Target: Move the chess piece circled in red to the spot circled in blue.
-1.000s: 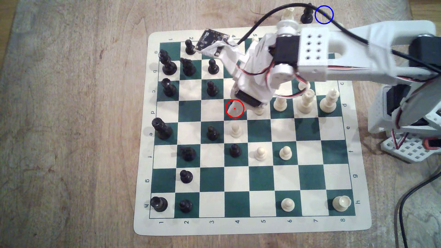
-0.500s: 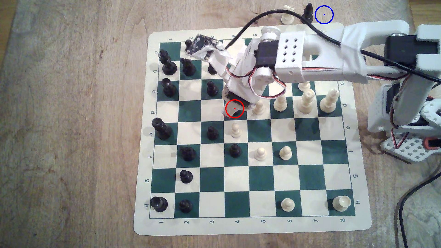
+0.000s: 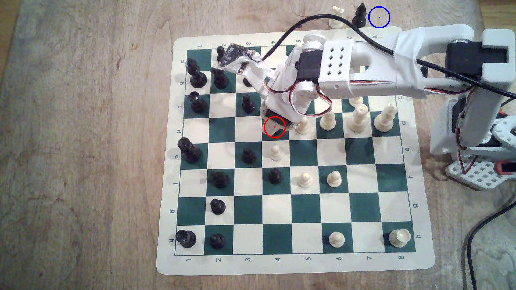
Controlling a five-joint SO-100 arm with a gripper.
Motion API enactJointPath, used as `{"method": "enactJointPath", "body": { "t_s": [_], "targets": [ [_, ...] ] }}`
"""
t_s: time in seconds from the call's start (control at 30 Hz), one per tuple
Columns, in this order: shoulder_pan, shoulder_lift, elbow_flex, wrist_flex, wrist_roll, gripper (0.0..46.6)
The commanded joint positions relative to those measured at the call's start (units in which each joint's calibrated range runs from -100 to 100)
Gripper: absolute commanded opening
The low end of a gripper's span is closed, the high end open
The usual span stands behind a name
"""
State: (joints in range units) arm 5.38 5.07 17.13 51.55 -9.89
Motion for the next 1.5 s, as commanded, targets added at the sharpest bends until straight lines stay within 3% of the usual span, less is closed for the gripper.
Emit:
{"method": "enactJointPath", "body": {
  "t_s": [0.0,0.4,0.7,0.87,1.13,1.47],
  "targets": [
    [-0.9,-0.3,-4.7,-0.8,-0.5,13.8],
    [-1.0,0.3,-4.3,-2.4,-0.7,13.3],
    [-1.0,0.3,-4.1,-2.0,-0.7,9.3],
    [-1.1,0.3,-4.2,-1.3,0.0,2.3],
    [-1.0,-1.2,-4.9,-1.2,0.0,1.4],
    [-0.8,-16.6,-5.3,3.7,0.0,0.4]
  ]
}}
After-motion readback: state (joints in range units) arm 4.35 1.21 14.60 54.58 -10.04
